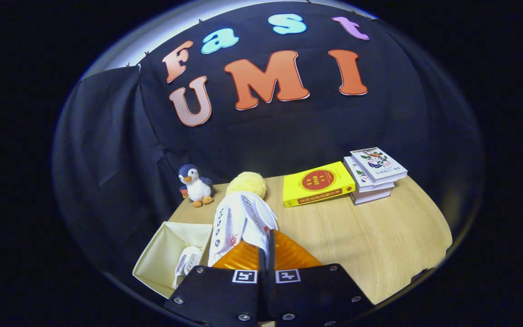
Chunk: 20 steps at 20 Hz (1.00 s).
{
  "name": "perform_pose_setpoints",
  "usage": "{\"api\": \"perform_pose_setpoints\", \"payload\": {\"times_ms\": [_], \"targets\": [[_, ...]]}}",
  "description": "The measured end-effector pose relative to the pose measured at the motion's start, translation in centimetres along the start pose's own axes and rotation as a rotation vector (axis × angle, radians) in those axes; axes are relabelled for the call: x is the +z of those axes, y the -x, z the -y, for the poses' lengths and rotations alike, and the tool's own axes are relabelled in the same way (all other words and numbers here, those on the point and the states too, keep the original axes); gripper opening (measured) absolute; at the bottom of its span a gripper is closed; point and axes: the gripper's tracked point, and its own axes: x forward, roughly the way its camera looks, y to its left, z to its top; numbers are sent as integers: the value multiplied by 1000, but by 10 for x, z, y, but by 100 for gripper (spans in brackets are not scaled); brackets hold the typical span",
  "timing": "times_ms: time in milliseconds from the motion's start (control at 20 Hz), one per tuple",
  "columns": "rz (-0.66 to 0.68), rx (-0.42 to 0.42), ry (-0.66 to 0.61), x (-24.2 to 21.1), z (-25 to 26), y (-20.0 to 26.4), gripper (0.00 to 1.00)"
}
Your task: Open the storage box then place both shoes into the box .Put the left shoe in first, then the right shoe, with the right side of both shoes facing outward in a uniform manner.
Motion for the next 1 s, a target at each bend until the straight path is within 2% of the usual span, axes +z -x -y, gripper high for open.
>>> {"api": "perform_pose_setpoints", "payload": {"times_ms": [150,550,750,1000], "targets": [[-27,29,-18,-11,-40,0,0],[-123,45,-45,-57,-122,-15,0],[-175,27,-61,-79,-145,-24,0],[-227,-57,-61,-105,-140,-34,1]]}}
